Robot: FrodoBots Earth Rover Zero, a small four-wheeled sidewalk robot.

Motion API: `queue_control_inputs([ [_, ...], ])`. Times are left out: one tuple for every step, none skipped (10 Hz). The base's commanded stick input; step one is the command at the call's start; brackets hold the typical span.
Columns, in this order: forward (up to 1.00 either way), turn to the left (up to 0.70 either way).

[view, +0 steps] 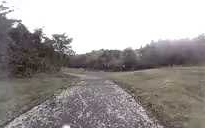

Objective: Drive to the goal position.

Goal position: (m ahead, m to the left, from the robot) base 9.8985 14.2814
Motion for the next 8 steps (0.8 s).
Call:
queue_control_inputs([
  [0.7,0.0],
  [0.7,0.0],
  [0.7,0.0],
  [0.7,0.0],
  [0.7,0.0],
  [0.7,0.0],
  [0.7,0.0],
  [0.7,0.0],
])
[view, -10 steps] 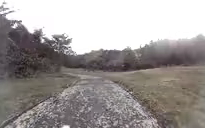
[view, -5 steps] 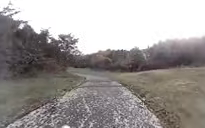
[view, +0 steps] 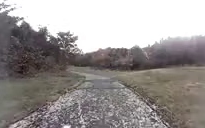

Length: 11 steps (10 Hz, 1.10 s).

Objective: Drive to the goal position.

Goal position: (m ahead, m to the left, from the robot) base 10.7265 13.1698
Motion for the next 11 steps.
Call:
queue_control_inputs([
  [0.7,0.0],
  [0.7,0.0],
  [0.7,0.0],
  [0.7,0.0],
  [0.7,0.0],
  [0.7,0.0],
  [0.66,0.0],
  [0.48,0.0],
  [0.08,0.0],
  [0.03,0.0],
  [0.0,0.0],
])
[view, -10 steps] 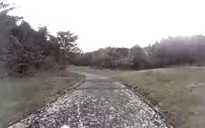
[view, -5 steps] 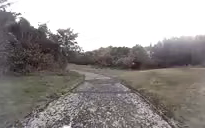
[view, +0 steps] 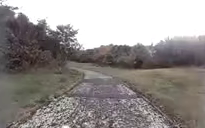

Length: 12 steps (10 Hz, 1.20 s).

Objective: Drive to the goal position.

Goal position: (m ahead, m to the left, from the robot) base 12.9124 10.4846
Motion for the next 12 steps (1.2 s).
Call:
queue_control_inputs([
  [0.0,0.0],
  [0.0,0.0],
  [0.0,0.0],
  [0.0,0.0],
  [0.0,0.0],
  [0.0,0.0],
  [0.0,0.0],
  [0.0,0.0],
  [0.02,0.0],
  [0.05,0.0],
  [0.06,0.0],
  [0.07,0.0],
])
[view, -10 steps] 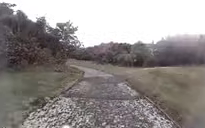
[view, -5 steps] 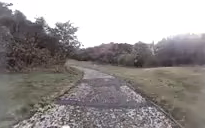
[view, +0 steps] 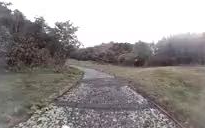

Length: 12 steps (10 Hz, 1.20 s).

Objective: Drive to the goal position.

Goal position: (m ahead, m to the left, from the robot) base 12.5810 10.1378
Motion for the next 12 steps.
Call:
queue_control_inputs([
  [0.07,0.0],
  [0.07,0.0],
  [0.07,0.0],
  [0.07,0.0],
  [0.07,0.0],
  [0.07,0.0],
  [0.07,0.0],
  [0.07,0.0],
  [0.07,0.0],
  [0.07,0.0],
  [0.07,0.0],
  [0.07,0.0],
])
